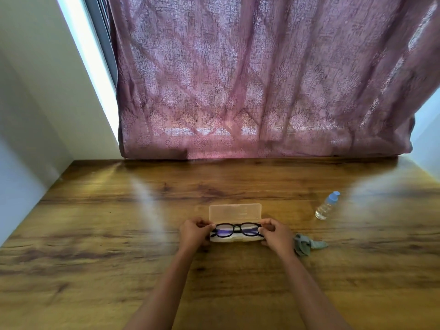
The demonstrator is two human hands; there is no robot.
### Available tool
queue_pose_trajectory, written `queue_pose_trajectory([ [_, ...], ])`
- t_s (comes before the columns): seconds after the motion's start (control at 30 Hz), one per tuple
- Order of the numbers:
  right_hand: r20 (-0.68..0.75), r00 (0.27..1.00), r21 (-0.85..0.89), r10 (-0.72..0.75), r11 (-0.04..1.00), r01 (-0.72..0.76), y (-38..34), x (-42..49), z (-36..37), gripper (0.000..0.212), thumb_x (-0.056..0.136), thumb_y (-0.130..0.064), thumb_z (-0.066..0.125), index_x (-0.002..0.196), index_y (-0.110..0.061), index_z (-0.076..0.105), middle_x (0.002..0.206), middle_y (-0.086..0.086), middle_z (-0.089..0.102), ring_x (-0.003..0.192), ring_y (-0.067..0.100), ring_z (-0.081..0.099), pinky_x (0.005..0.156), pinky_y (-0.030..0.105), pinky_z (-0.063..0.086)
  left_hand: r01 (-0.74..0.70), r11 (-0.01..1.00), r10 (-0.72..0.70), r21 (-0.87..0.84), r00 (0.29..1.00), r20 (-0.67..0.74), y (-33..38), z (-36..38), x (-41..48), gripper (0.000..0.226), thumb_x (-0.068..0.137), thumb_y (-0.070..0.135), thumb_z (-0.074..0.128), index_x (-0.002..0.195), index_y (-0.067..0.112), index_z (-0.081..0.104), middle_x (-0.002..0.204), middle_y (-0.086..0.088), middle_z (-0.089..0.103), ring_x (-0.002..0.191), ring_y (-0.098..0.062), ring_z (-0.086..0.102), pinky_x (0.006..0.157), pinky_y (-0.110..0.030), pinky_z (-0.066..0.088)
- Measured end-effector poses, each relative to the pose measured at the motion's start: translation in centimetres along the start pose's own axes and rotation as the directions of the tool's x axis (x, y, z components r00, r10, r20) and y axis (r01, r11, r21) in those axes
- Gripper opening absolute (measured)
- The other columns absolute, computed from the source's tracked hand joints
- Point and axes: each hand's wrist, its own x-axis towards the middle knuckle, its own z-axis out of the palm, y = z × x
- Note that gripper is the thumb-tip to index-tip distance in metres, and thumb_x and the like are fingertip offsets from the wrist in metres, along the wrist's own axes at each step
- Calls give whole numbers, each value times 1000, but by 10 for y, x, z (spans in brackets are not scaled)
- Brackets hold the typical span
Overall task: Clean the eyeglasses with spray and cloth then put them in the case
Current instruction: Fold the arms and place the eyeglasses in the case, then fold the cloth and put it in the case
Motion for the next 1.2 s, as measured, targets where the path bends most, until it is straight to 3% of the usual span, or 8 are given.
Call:
queue_pose_trajectory([
  [0.17,39,999,7,-10,1000,10,-4,-1,-4,25,90,-7,54,112,-16,61,102,-2,59,84,11,60,56,18,52,-55,978,78,203,991,-109,8,5,-5,16,85,31,64,87,17,70,76,1,67,65,-12,61,48,-21,45],
  [0.33,88,996,-12,-12,1000,13,-6,1,-12,19,91,-13,53,108,-15,61,100,0,63,75,11,63,59,19,54,-214,926,294,311,926,-235,25,17,-18,13,84,34,63,88,23,69,86,8,67,77,-9,59,61,-25,47],
  [0.6,-106,991,1,-82,997,83,1,11,-77,27,87,-8,54,71,-29,63,84,2,70,74,18,67,78,41,56,-484,818,532,310,842,-89,72,73,-35,12,83,28,65,92,21,68,92,7,63,80,-12,60,70,-25,45],
  [0.7,-200,977,-83,-77,995,61,10,13,-102,26,85,-8,56,70,-28,64,92,1,71,84,20,66,82,37,53,-572,771,584,281,811,48,83,108,-49,13,84,22,64,95,16,68,91,2,69,76,-10,60,70,-25,50],
  [0.8,-253,963,-211,-95,977,41,21,10,-119,14,84,-9,59,88,-16,71,99,2,70,94,19,63,80,25,44,-585,749,549,310,811,204,81,144,-58,19,88,21,57,104,13,66,98,-2,69,87,-14,63,74,-25,49],
  [0.9,-204,978,-275,-48,961,-10,37,9,-129,14,84,-13,61,93,-17,70,100,2,70,90,16,61,77,25,45,-513,761,410,397,855,318,72,171,-61,22,88,24,55,104,12,63,99,-5,68,95,-21,63,81,-33,53],
  [1.07,-56,995,-372,-87,926,60,58,11,-134,20,78,-19,69,99,-21,68,99,-4,66,83,7,52,71,17,37,-447,760,297,472,884,361,61,191,-61,44,82,31,64,122,16,53,114,-5,64,106,-19,59,79,-25,44],
  [1.2,-62,992,-397,-108,915,75,63,16,-131,10,75,-17,73,83,-22,69,91,-6,67,83,9,60,69,17,39,-413,770,275,487,903,331,60,196,-58,32,78,27,67,109,20,62,108,-2,67,99,-18,62,83,-30,51],
])
